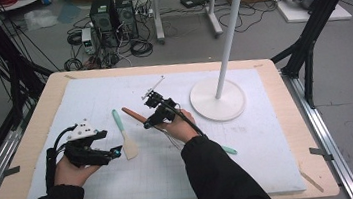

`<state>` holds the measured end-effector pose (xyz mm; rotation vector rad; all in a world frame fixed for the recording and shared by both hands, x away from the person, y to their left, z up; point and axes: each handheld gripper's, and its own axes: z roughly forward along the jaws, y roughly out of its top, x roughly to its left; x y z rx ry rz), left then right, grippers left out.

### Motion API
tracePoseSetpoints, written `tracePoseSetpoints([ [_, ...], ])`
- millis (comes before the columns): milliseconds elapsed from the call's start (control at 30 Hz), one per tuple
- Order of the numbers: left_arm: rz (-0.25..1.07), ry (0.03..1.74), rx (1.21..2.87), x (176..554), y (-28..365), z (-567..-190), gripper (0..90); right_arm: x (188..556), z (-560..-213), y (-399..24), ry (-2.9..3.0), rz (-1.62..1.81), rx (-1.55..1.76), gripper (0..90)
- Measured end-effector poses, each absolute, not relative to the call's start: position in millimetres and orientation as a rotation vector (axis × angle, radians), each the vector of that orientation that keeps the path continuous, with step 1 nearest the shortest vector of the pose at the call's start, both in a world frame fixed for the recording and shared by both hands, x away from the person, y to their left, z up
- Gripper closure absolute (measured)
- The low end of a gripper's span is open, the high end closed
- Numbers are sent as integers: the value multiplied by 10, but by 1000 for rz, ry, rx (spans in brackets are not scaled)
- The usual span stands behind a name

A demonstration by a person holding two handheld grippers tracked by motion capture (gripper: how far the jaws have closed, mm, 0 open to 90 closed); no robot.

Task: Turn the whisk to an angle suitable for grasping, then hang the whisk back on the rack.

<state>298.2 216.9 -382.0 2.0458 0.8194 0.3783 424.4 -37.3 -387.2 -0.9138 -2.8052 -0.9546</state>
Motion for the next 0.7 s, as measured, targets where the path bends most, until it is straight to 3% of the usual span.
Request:
tracePoseSetpoints([
  [700,366,803,2043,2982,2160,-3813,215,4010,-3518,-875,-2726,-1232,-866,702],
])
